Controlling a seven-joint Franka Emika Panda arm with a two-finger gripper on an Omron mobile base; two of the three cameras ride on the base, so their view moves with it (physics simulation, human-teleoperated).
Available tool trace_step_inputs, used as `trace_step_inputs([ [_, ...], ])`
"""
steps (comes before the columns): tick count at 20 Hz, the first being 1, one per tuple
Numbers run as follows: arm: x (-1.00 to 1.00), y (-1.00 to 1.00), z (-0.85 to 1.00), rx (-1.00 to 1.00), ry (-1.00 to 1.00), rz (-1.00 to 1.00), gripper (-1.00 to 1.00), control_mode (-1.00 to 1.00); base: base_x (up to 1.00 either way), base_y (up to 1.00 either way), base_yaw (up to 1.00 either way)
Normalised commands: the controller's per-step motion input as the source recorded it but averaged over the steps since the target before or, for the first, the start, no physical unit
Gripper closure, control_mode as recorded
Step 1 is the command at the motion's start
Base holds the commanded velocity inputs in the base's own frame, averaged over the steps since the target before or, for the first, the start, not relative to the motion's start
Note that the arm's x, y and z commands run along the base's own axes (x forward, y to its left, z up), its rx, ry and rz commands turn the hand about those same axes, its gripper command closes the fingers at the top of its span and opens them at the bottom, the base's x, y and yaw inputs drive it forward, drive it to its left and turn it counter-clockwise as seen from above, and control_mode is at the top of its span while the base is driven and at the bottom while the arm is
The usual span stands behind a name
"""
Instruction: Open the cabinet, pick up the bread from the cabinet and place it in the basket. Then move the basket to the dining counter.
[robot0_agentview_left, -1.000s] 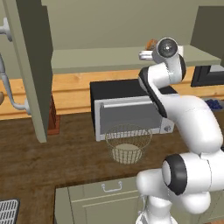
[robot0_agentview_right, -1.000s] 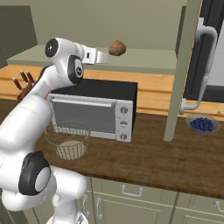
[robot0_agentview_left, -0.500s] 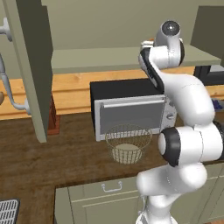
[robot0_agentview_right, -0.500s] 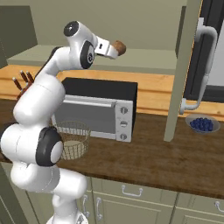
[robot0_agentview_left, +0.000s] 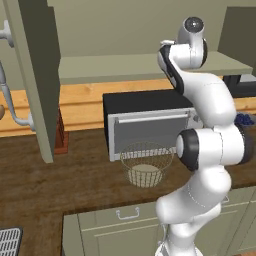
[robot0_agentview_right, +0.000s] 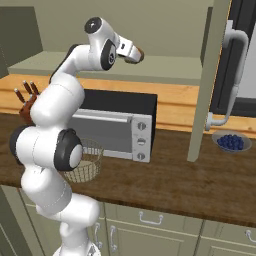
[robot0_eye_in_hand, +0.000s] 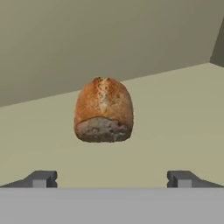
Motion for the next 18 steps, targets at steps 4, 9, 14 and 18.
trace_step_inputs([
  [4,0.49,-0.02,0.0,0.0,0.0,0.0,-1.0,-1.0,0.0,0.0,0.0],
  [9,0.3,-0.14,0.0,0.0,0.0,0.0,-1.0,-1.0,0.0,0.0,0.0],
  [14,0.24,0.0,-0.01,0.0,0.0,0.0,-1.0,-1.0,0.0,0.0,0.0],
  [18,0.21,-0.09,-0.13,-0.01,0.0,0.0,-1.0,-1.0,0.0,0.0,0.0],
])
